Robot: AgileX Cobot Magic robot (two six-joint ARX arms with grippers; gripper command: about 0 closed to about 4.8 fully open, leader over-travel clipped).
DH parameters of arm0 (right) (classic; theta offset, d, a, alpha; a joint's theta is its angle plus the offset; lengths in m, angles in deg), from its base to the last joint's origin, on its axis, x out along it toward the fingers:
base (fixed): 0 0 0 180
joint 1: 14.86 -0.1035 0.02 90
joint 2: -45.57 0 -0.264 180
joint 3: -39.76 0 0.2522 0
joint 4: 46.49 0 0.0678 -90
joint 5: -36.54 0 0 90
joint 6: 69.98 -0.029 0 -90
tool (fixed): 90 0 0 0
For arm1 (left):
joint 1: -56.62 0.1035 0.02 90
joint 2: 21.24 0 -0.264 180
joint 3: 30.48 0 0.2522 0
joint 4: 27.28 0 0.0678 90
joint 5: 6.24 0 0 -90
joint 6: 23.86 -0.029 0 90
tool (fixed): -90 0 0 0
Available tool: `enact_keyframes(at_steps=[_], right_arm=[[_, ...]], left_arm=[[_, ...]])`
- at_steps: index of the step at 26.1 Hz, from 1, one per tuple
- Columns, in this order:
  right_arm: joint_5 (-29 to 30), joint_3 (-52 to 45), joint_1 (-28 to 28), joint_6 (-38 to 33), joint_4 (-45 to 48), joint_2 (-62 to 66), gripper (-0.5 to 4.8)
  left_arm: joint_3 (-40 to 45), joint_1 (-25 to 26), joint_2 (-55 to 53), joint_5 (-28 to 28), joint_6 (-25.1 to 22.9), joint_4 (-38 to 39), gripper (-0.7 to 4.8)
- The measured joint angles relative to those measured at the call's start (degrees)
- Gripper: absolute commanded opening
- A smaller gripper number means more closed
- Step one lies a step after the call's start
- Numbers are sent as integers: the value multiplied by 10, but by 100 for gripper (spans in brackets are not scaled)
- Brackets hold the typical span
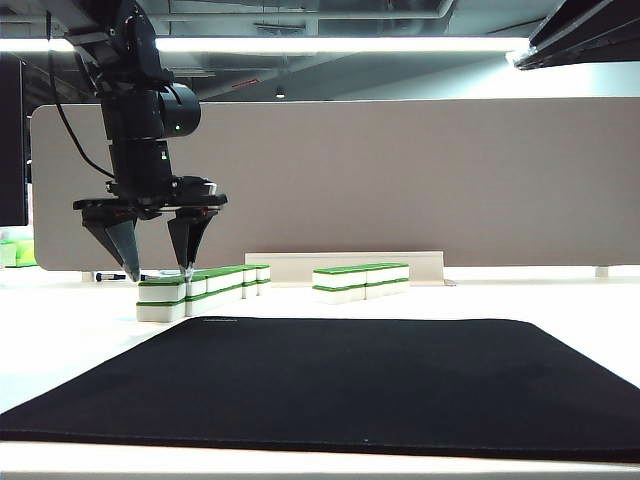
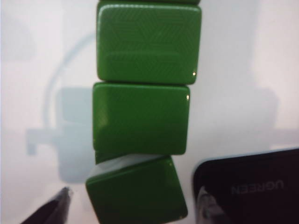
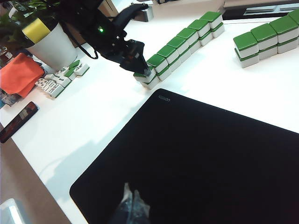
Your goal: Take a mahjong tile from the mahjong wall and then place it on the table close to you.
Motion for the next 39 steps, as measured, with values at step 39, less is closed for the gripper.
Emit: enact_keyframes(at_steps=[39], right_arm=[[0, 0, 0, 0, 0, 0, -1]], left_arm=[[0, 0, -50, 9, 0, -17, 264]])
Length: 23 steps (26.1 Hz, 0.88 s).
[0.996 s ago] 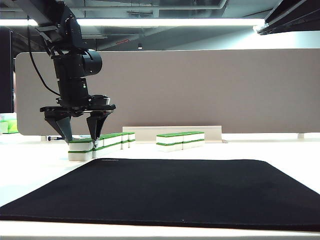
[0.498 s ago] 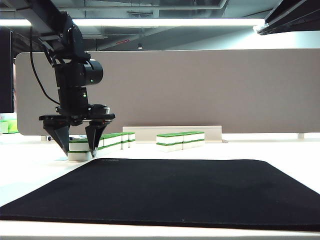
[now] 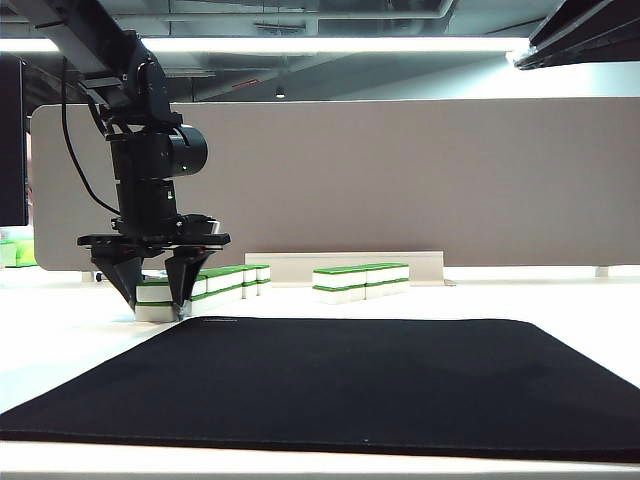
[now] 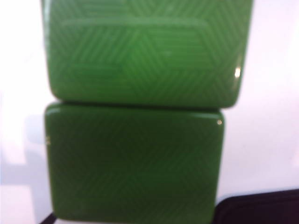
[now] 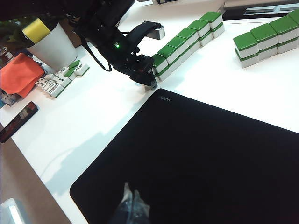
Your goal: Take a mahjong tile from the mahjong wall and then place it on the table close to you.
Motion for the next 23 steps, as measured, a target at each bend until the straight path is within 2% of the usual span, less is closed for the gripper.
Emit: enact_keyframes(at_steps=[3, 8, 23], right_arm=[[0, 0, 0, 0, 0, 0, -1], [0, 0, 0, 0, 0, 0, -1], [0, 0, 0, 0, 0, 0, -1]], left_arm=[[0, 0, 0, 1, 0, 0, 261], [-1, 0, 0, 2, -5, 1, 174], [-4, 0, 0, 2, -27, 13, 173]])
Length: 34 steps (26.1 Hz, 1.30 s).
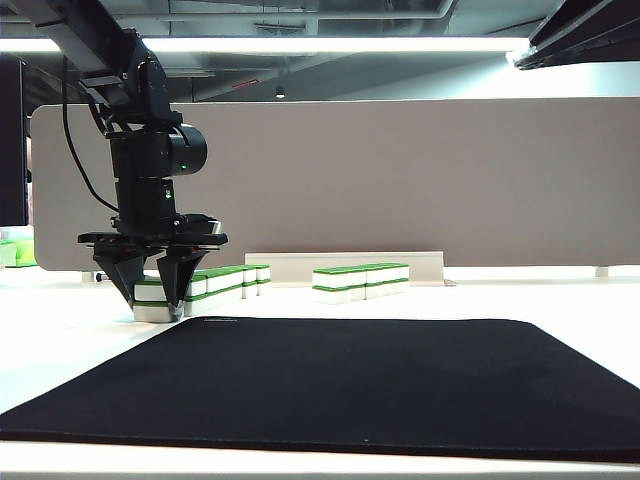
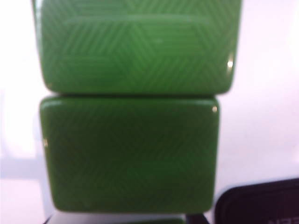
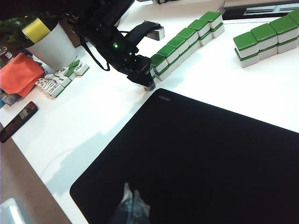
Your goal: Take a mahjong tile from the mahjong wall and then place it on the table close to you.
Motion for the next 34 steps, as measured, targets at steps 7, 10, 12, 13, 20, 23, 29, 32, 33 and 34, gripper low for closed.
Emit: enact_keyframes(at_steps=[7, 10, 12, 13, 20, 23, 29, 32, 33, 34], right_arm=[[0, 0, 0, 0, 0, 0, -1], [0, 0, 0, 0, 0, 0, -1], [0, 0, 0, 0, 0, 0, -1], [0, 0, 0, 0, 0, 0, -1], [0, 0, 0, 0, 0, 0, -1], [0, 0, 0, 0, 0, 0, -1], [0, 0, 0, 0, 0, 0, -1], [0, 0, 0, 0, 0, 0, -1], [0, 0, 0, 0, 0, -2, -1], [0, 0, 0, 0, 0, -3, -1]], left_arm=[[0, 0, 18, 0, -2, 17, 173], [0, 0, 35, 0, -2, 17, 173], [0, 0, 41, -10, -1, 17, 173], [0, 0, 43, -18, -2, 18, 173], [0, -62, 64, -49, -61, 25, 174], [0, -96, 64, -50, -76, 30, 174], [0, -182, 64, -50, -125, 32, 174], [0, -221, 64, -50, -155, 33, 174], [0, -237, 64, -50, -161, 32, 174], [0, -243, 64, -50, -163, 32, 174]])
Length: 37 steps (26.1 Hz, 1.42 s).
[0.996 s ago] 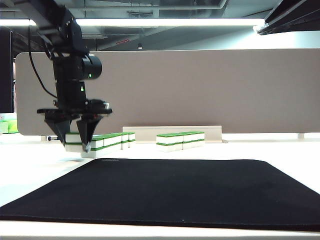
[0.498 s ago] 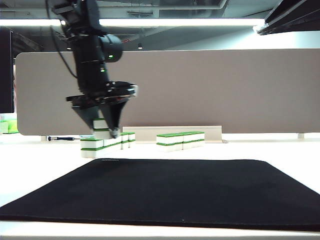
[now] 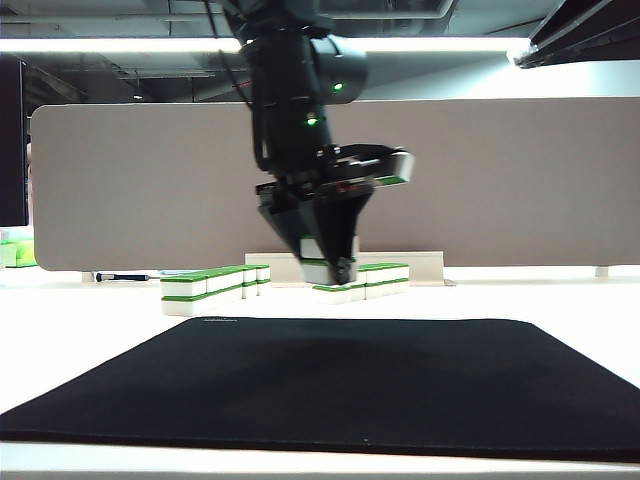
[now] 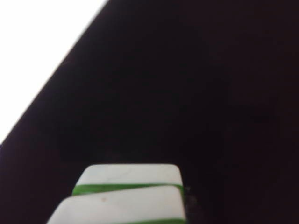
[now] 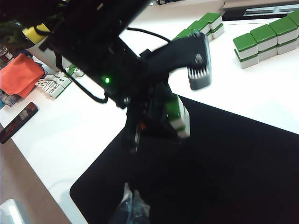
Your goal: Take a mahjong tile from the mahjong wall and then place it on the table close to you.
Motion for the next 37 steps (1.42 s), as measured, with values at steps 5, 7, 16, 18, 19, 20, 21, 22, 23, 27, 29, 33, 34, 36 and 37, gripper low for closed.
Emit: enact_keyframes(at_steps=[5, 7, 16, 18, 19, 20, 21, 22, 23, 27, 29, 33, 34, 36, 37], right_arm=[[-2, 0, 0, 1, 0, -35, -1], [-19, 0, 0, 3, 0, -49, -1], [-35, 0, 0, 3, -23, -68, -1], [-35, 0, 0, 3, -30, -68, -1], [-35, 0, 0, 3, -30, -68, -1], [-35, 0, 0, 3, -30, -69, -1], [-35, 0, 0, 3, -30, -69, -1], [-35, 0, 0, 3, -30, -69, -1], [-35, 0, 0, 3, -30, -69, -1], [-35, 0, 0, 3, -30, -70, -1], [-35, 0, 0, 3, -30, -70, -1], [-34, 0, 0, 3, -30, -70, -1], [-34, 0, 0, 3, -30, -70, -1], [-34, 0, 0, 3, -30, -70, -1], [-35, 0, 0, 3, -30, -70, -1]], left_arm=[[0, -45, -2, -21, -4, -4, 174], [0, -58, -5, -44, -4, -4, 174], [0, -131, -24, -50, -37, -24, 174], [2, -139, -34, -50, -45, -37, 174], [2, -140, -36, -50, -45, -44, 174], [2, -141, -38, -50, -45, -49, 174], [2, -141, -41, -50, -45, -52, 174], [2, -142, -47, -50, -45, -52, 174], [2, -142, -50, -50, -45, -50, 174], [2, -142, -65, -49, -45, -35, 174], [2, -142, -67, -49, -45, -34, 175], [-1, -142, -70, -49, -45, -29, 183], [-1, -142, -70, -49, -45, -27, 183], [-1, -142, -70, -49, -45, -23, 185], [-1, -142, -70, -49, -45, -22, 195]])
